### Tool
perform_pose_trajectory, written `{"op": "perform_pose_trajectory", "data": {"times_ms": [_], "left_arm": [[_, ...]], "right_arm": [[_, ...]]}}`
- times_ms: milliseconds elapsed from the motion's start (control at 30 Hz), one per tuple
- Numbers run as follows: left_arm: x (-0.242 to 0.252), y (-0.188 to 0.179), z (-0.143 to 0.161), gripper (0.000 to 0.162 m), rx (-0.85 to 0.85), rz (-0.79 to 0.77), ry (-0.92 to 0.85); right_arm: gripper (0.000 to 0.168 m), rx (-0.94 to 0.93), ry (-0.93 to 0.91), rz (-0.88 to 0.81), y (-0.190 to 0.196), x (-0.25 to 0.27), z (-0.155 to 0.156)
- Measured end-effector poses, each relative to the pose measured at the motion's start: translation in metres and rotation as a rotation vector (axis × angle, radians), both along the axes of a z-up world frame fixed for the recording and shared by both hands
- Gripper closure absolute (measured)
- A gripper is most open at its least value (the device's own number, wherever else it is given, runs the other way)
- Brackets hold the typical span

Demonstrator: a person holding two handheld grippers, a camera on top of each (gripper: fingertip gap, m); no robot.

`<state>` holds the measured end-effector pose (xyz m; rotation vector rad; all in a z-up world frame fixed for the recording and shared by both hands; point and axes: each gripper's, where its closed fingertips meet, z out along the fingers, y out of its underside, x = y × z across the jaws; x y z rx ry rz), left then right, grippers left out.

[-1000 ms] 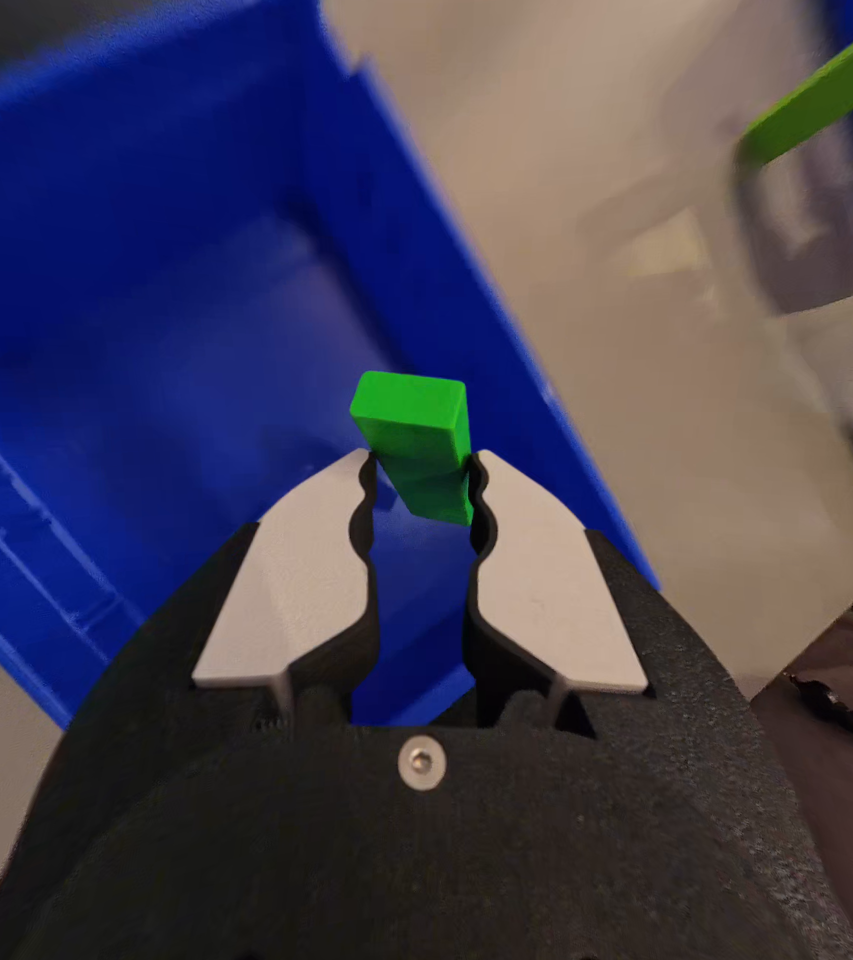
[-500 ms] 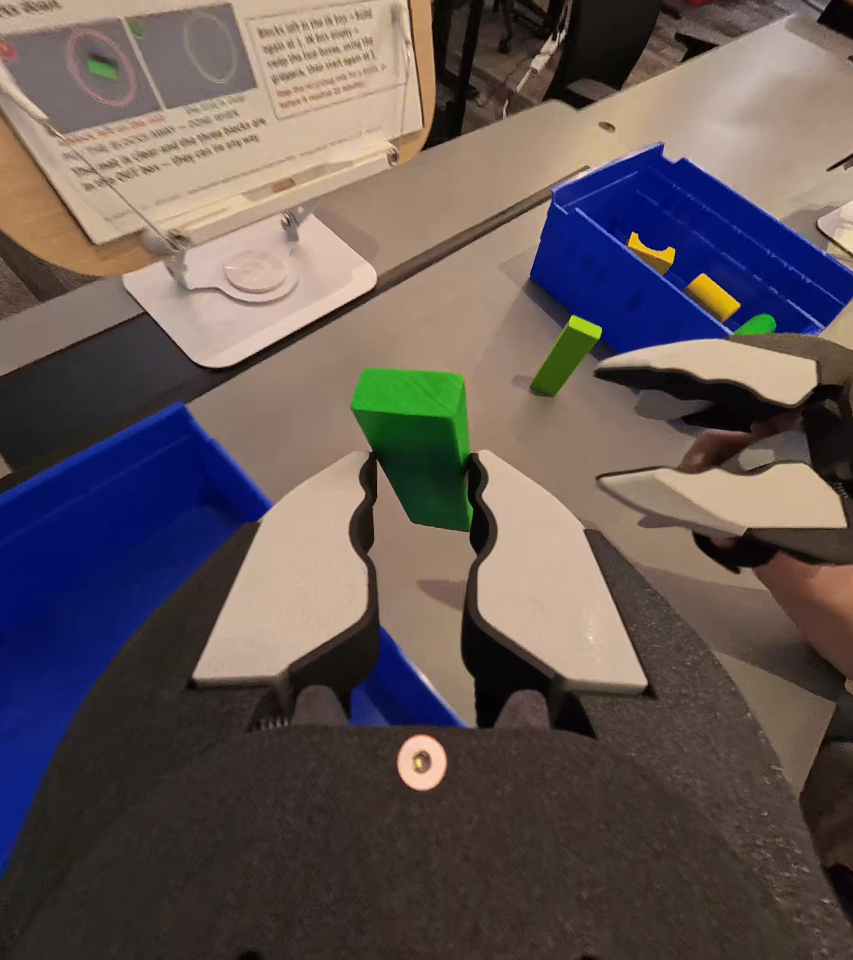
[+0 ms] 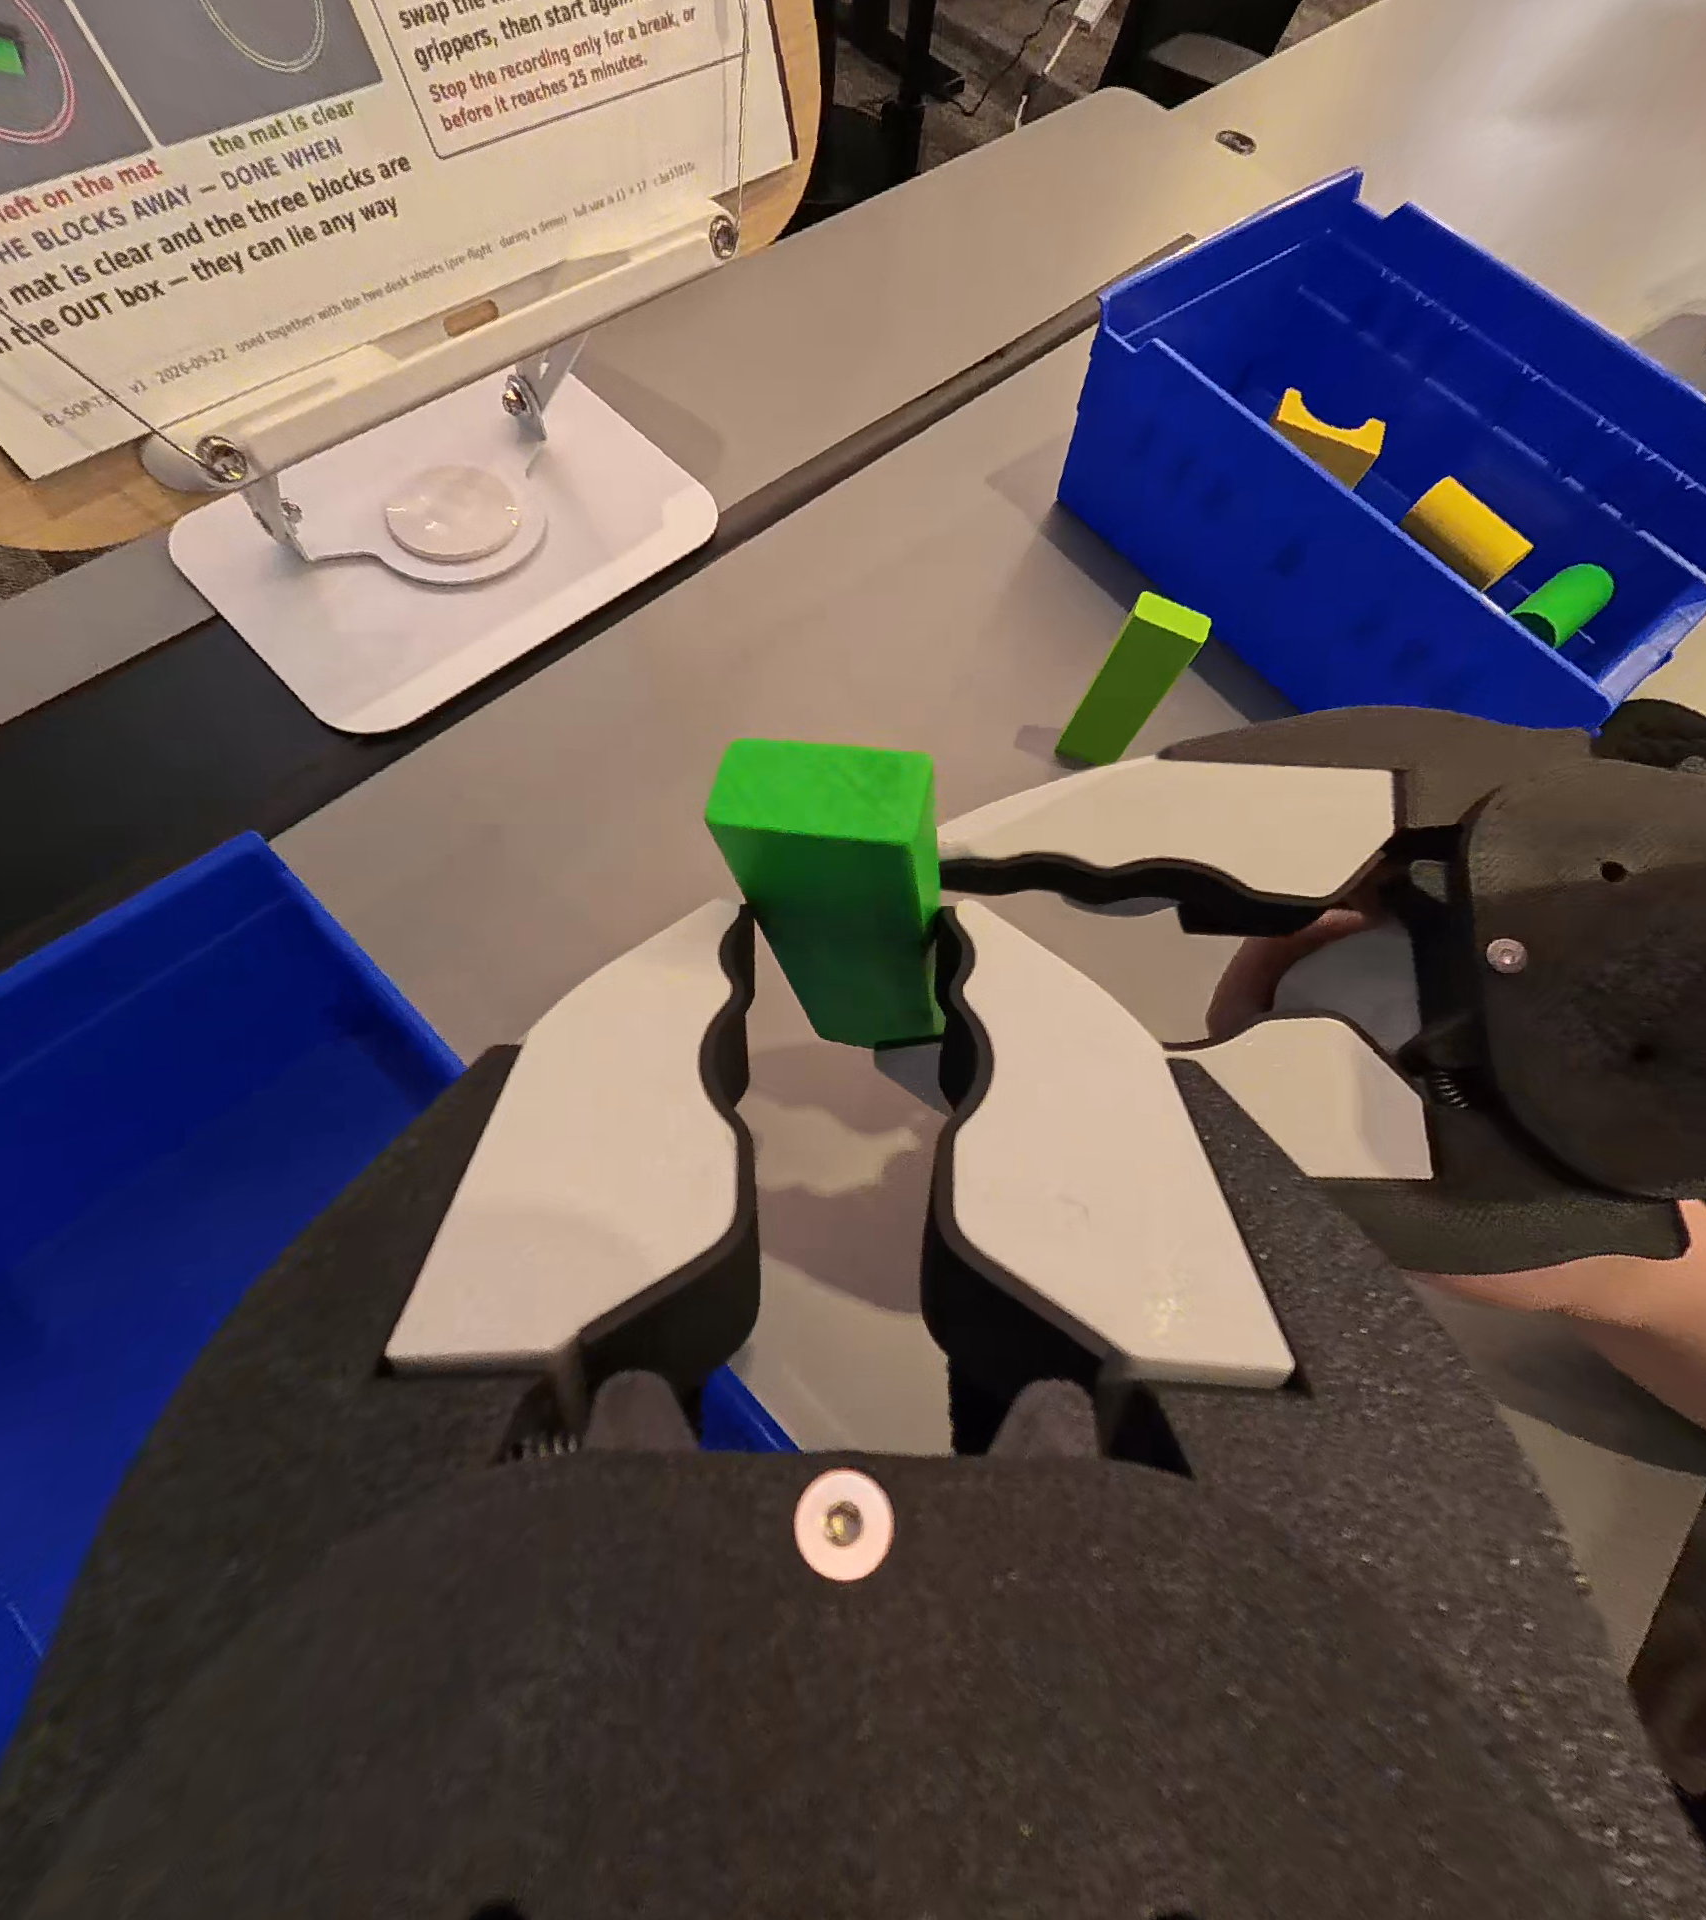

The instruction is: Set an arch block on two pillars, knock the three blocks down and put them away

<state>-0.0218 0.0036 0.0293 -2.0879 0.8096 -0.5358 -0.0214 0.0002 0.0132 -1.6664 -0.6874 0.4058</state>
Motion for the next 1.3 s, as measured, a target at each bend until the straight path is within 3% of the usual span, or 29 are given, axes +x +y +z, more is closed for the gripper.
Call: {"op": "perform_pose_trajectory", "data": {"times_ms": [233,467,567,800,1000,1300], "left_arm": [[0.007,-0.003,-0.005,0.129,0.011,-0.011,0.054],[0.023,-0.008,-0.015,0.131,-0.001,-0.035,0.103],[0.033,-0.008,-0.006,0.115,0.024,-0.041,0.028],[0.027,-0.006,-0.013,0.112,0.021,-0.035,0.094],[0.023,-0.006,-0.011,0.116,0.021,-0.033,0.092],[-0.003,0.001,-0.001,0.119,0.027,0.027,0.066]], "right_arm": [[0.148,-0.038,-0.041,0.003,0.002,0.0,-0.007],[0.151,-0.076,-0.09,-0.016,0.004,0.019,-0.024],[0.151,-0.055,-0.085,-0.059,0.008,0.044,-0.036],[0.151,-0.118,-0.02,-0.263,0.026,0.132,-0.093],[0.151,-0.183,-0.075,-0.296,0.034,0.15,-0.126],[0.151,-0.256,-0.164,-0.317,0.035,0.154,-0.142]]}}
